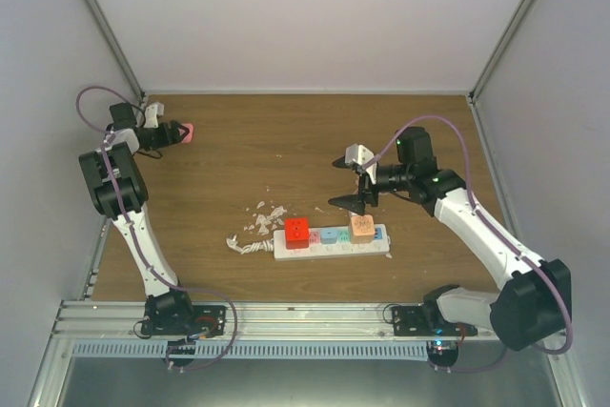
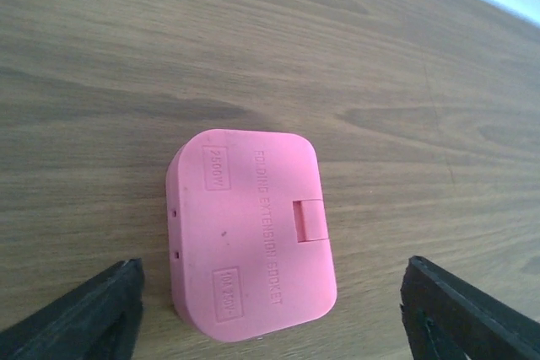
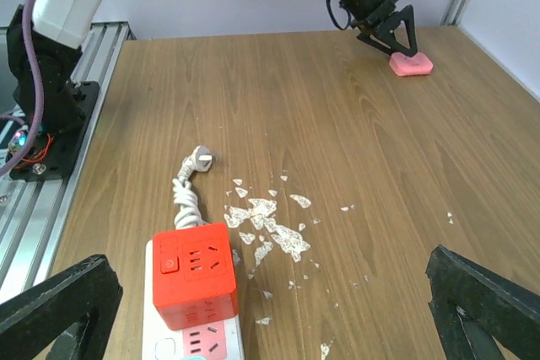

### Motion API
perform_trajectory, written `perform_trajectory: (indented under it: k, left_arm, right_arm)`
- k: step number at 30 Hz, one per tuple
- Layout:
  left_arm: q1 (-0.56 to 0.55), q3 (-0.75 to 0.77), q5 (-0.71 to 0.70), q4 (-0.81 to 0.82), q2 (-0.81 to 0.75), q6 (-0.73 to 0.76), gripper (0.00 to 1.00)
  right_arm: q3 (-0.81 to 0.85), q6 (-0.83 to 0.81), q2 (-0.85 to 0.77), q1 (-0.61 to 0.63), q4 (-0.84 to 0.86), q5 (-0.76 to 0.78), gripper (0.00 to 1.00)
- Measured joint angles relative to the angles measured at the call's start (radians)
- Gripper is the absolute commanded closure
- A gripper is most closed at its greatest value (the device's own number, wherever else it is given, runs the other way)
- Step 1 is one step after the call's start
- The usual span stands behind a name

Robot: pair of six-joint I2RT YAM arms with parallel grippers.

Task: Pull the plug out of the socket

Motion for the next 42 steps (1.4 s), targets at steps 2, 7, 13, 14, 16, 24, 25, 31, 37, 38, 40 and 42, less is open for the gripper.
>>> perform_trajectory:
  k: [2,7,13,14,16,24,25,31,37,38,40,42]
  left_arm:
    - [0.000,0.000,-0.008,-0.009,-0.002,0.015,0.07]
    - [0.000,-0.021,-0.031,-0.029,-0.048,0.059,0.01]
    - [-0.004,-0.080,-0.043,-0.051,-0.174,0.139,0.01]
    - [-0.009,-0.088,-0.045,-0.055,-0.193,0.157,0.01]
    - [-0.015,-0.108,-0.051,-0.060,-0.236,0.190,0.01]
    - [-0.095,-0.285,0.012,-0.113,-0.459,0.351,0.01]
    - [-0.114,-0.311,0.017,-0.118,-0.486,0.374,0.01]
    - [-0.255,-0.473,0.057,-0.155,-0.648,0.493,0.01]
    - [-0.406,-0.582,0.127,-0.193,-0.776,0.580,0.01]
    - [-0.440,-0.599,0.137,-0.203,-0.796,0.598,0.01]
    - [-0.468,-0.614,0.143,-0.205,-0.809,0.608,0.01]
    - [-0.508,-0.653,0.148,-0.203,-0.834,0.620,0.01]
  right_arm:
    - [0.002,-0.010,0.012,0.000,-0.006,0.004,0.00]
    - [0.003,-0.043,0.043,0.000,-0.026,0.013,0.00]
    - [0.002,-0.066,0.052,0.000,-0.019,0.027,0.00]
    - [0.001,-0.069,0.053,0.000,-0.015,0.031,0.00]
    - [0.000,-0.074,0.058,0.000,-0.013,0.038,0.00]
    - [-0.044,-0.139,0.084,0.006,-0.010,0.050,0.00]
    - [-0.053,-0.158,0.085,0.010,-0.015,0.054,0.00]
    - [-0.065,-0.246,0.121,0.046,-0.060,0.100,0.05]
    - [-0.089,-0.280,0.167,0.150,-0.080,0.221,0.10]
    - [-0.093,-0.282,0.169,0.172,-0.084,0.243,0.11]
    - [-0.096,-0.288,0.169,0.204,-0.090,0.275,0.13]
    - [-0.096,-0.294,0.169,0.219,-0.095,0.302,0.15]
